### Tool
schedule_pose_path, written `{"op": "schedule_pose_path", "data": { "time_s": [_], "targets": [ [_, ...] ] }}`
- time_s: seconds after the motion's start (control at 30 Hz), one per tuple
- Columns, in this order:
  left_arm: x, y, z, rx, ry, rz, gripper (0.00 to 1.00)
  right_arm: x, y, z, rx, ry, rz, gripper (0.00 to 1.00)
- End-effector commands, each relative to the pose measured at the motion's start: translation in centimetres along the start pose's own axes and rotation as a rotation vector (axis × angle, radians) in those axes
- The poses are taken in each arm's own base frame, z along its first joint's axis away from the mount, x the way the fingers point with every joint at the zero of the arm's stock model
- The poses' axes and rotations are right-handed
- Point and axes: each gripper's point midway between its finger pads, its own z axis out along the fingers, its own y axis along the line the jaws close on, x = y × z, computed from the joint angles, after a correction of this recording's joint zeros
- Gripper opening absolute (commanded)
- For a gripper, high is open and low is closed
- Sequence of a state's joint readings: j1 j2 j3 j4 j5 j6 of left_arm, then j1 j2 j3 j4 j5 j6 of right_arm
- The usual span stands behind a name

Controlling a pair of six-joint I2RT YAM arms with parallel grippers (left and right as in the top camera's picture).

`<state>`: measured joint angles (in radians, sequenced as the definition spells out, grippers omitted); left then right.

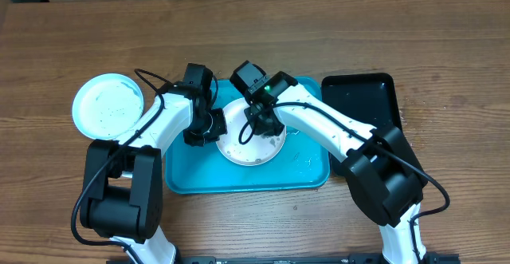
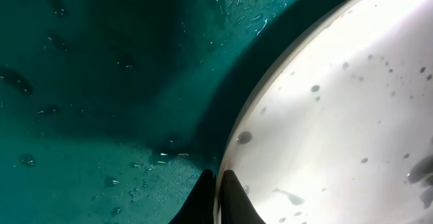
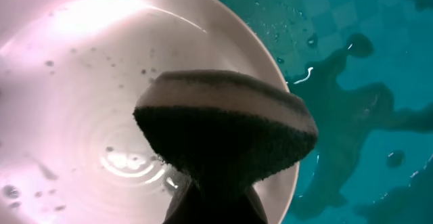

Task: Clean dirty plates on tray and stack at the side
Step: 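Scrub the white plate with the sponge while the left gripper holds it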

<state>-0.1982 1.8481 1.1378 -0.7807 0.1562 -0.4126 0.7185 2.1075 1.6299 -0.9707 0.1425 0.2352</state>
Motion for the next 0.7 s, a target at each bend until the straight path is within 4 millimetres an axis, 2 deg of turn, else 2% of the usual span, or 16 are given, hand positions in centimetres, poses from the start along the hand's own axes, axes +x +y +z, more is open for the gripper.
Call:
{"op": "schedule_pose_path", "data": {
  "time_s": [0.0,0.2,0.5,0.67],
  "targets": [
    [-0.1,1.0,0.5,-0.037,0.002,-0.025,0.04,0.0,-1.4,0.8,0.040,-0.008,0.023,0.04],
    [-0.1,1.0,0.5,-0.037,0.002,-0.025,0.04,0.5,-2.6,2.3,0.036,0.003,0.053,0.04],
    [-0.1,1.0,0.5,-0.037,0.002,-0.024,0.04,1.1,-1.8,3.7,-0.110,0.031,0.099,0.04],
    [-0.1,1.0,0.5,-0.037,0.002,-0.025,0.04,1.4,0.1,3.6,-0.255,0.064,0.113,0.04]
  ]
}}
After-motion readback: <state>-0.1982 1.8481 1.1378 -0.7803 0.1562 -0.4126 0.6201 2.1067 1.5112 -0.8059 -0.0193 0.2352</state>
